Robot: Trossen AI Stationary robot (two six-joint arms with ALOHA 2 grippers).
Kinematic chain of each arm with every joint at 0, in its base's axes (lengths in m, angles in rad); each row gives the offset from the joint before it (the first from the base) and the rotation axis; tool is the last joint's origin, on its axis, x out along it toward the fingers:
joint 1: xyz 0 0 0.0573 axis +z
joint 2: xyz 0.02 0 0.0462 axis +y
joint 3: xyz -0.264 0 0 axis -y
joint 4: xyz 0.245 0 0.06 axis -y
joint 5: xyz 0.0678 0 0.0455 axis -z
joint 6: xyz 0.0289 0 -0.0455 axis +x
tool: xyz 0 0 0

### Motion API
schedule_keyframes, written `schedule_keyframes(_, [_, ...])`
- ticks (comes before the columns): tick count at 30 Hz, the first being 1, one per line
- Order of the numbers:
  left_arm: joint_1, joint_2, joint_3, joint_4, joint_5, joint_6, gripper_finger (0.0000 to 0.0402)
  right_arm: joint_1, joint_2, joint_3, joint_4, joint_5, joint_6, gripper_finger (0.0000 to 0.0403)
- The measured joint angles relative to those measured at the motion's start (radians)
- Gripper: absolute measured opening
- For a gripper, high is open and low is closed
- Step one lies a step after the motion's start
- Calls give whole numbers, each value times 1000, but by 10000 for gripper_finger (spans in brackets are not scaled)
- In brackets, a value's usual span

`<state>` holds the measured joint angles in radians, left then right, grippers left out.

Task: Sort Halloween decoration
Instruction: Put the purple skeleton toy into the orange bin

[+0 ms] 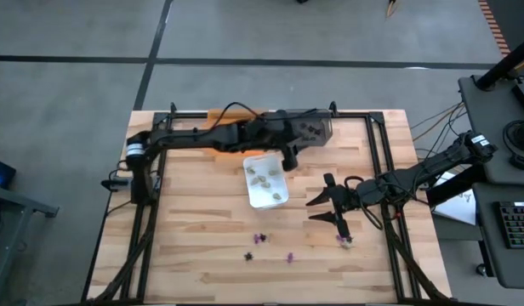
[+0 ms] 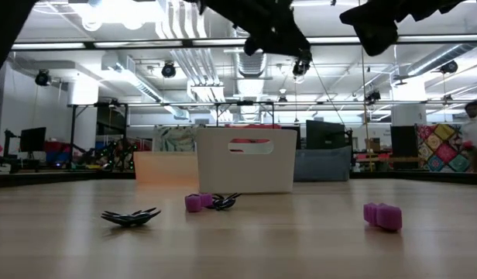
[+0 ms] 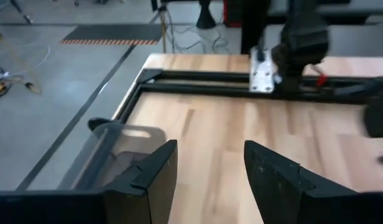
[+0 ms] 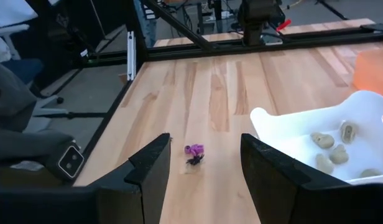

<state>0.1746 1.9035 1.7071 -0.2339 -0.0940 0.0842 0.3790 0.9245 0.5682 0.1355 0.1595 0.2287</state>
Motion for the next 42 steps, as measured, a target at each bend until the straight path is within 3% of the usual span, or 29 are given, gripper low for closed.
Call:
schedule_keyframes(6, [-61,-153,-203,131,-4,-56,168,0,0,0,0,0,62,183])
schedule_keyframes(19, [-265,-438,-650,430,-235,-173,168,-7,0,0,-11,25,247,183])
schedule_keyframes(32, [-465,-525,-897,656,-366,-291,168,-7,0,11,-46,25,300,183])
schedule_keyframes(42, [-597,-606,-1025,712,-624,-420,168,-8,59,96,-254,52,426,183])
